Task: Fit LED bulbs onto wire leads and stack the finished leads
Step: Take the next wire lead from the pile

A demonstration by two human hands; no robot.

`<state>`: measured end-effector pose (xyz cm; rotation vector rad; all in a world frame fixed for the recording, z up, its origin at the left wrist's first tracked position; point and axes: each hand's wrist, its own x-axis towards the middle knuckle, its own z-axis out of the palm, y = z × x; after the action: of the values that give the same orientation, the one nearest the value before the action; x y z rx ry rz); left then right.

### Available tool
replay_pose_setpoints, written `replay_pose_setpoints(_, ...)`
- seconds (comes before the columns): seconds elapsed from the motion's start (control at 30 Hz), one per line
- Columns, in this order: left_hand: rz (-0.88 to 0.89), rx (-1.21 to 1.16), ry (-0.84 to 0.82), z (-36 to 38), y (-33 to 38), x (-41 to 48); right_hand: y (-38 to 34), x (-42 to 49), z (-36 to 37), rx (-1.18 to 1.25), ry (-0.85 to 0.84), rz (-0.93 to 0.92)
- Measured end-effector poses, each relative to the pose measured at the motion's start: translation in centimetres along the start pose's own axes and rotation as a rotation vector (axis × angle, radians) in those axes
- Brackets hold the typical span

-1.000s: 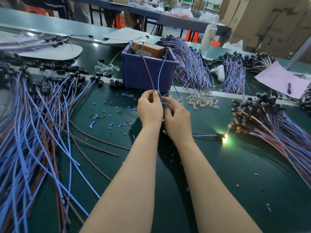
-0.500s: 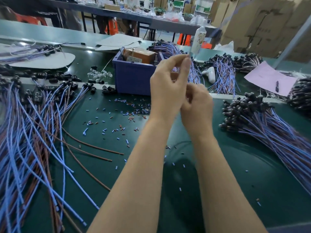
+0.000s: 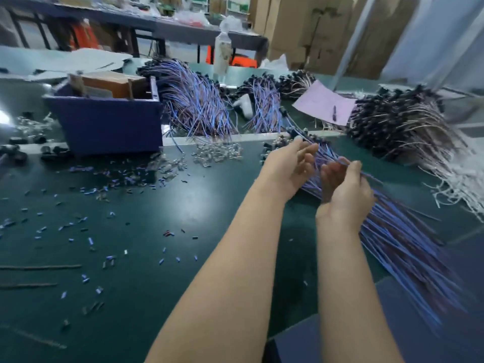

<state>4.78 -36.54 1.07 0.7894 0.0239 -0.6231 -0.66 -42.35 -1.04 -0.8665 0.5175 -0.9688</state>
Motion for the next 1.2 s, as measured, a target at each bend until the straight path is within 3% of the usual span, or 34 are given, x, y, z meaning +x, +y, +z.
replay_pose_setpoints(0.13,-0.012,0.135,0.079,2.0,-3.2,2.1,0.3,2.3,-2.7,0.05,0.114,0.194)
replay_pose_setpoints(0.3,-0.075,0.182,0.169,1.7,-5.2,3.8,0.9,4.1,-4.3,0.085,0.122,0.359)
replay_pose_setpoints(0.4,0.027,0.356,0.18,1.4,-5.7,4.1,1.5,4.0,-4.0,0.192,0.109,0.388)
replay_pose_setpoints(0.53,0.185,0.738,0.17,0.6,-5.4,4.5,1.9,3.4,-3.1,0.132,0.128,0.402)
replay_pose_setpoints(0.63,0.336,0.832,0.212,0.0,-4.0,3.6,1.6,2.9,-2.2,0.077,0.094,0.451)
replay_pose_setpoints(0.77,0.541,0.774,0.285,-1.3,-0.7,0.8,2.0,0.2,0.4,0.083,-0.09,0.503)
replay_pose_setpoints(0.87,0.671,0.587,0.362,-3.8,2.7,-2.2,3.3,-3.6,3.9,0.019,-0.29,0.495)
replay_pose_setpoints(1.07,0.841,0.102,0.708,-12.5,10.2,-8.5,8.1,-12.9,10.2,-0.417,-0.842,0.32)
replay_pose_setpoints(1.2,0.949,-0.023,0.891,-17.7,13.6,-12.8,11.3,-19.9,13.1,-0.72,-1.141,0.162)
